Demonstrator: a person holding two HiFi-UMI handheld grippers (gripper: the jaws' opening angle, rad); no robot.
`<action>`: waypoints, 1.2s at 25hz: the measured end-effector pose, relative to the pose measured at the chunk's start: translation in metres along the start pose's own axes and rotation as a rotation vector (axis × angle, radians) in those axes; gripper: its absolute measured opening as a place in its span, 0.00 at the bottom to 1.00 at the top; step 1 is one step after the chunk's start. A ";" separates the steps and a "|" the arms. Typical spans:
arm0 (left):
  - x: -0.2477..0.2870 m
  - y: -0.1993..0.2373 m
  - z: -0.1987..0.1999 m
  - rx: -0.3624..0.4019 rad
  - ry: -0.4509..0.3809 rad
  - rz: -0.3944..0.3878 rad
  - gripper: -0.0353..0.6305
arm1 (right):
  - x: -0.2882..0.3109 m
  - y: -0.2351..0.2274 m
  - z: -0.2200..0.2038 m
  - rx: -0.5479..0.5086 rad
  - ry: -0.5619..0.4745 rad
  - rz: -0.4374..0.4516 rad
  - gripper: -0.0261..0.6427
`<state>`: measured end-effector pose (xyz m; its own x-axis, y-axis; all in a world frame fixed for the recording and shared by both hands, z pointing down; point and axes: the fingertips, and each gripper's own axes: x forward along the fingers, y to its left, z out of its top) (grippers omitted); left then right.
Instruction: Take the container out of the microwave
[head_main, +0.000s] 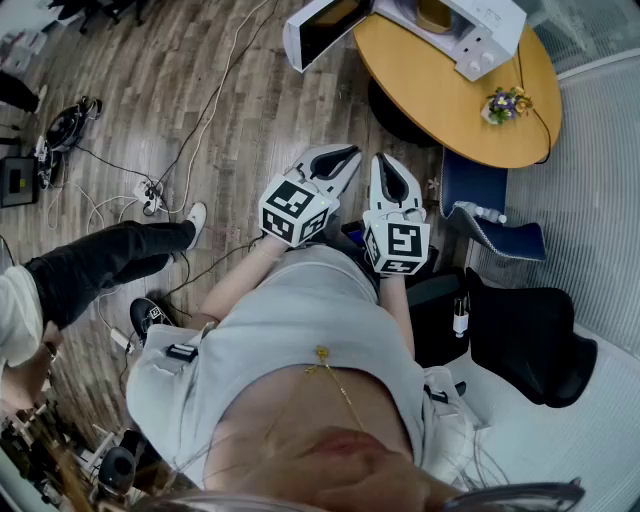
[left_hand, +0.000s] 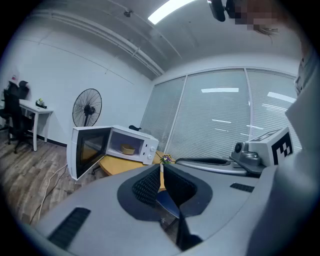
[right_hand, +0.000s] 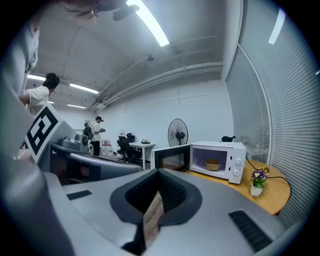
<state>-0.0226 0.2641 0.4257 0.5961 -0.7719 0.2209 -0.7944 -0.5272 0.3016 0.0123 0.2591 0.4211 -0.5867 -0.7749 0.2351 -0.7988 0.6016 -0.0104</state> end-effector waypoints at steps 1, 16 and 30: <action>-0.001 -0.001 0.001 0.002 -0.003 0.004 0.12 | -0.001 0.000 0.001 0.000 -0.003 0.003 0.06; -0.001 -0.007 0.004 -0.011 -0.042 0.041 0.12 | -0.002 -0.008 0.002 0.069 -0.020 0.045 0.12; -0.003 0.024 0.024 -0.029 -0.088 0.069 0.18 | 0.024 -0.006 0.012 0.065 -0.045 0.045 0.15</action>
<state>-0.0458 0.2453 0.4097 0.5268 -0.8348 0.1598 -0.8286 -0.4625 0.3154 0.0017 0.2345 0.4153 -0.6268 -0.7558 0.1893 -0.7772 0.6236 -0.0834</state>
